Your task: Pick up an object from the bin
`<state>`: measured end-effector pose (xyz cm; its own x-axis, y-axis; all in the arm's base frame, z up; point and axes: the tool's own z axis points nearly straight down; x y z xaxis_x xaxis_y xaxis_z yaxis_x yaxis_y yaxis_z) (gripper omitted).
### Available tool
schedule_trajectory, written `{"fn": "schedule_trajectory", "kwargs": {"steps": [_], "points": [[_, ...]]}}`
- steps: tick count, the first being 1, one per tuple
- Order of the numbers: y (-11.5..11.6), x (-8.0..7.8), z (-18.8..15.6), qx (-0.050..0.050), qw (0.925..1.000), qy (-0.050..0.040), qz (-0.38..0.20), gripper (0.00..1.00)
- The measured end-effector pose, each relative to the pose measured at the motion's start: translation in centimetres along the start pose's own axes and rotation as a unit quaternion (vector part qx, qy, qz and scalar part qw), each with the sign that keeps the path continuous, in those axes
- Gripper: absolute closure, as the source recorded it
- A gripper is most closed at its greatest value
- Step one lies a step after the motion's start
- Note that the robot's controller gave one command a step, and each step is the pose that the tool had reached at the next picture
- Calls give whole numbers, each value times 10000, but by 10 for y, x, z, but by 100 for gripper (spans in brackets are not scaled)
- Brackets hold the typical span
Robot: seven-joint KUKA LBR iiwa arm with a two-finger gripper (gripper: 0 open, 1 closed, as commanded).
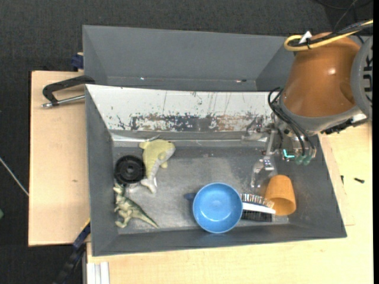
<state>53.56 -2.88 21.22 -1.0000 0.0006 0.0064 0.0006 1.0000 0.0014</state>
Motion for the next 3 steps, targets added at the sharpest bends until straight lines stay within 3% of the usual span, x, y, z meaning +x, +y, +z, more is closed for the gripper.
{"fn": "schedule_trajectory", "kwargs": {"steps": [1,2,3], "points": [[92,32,139,15,9967,-103,-804,0],[109,26,111,6,9745,-70,-2245,0],[87,22,105,19,9402,-61,-3406,0]]}}
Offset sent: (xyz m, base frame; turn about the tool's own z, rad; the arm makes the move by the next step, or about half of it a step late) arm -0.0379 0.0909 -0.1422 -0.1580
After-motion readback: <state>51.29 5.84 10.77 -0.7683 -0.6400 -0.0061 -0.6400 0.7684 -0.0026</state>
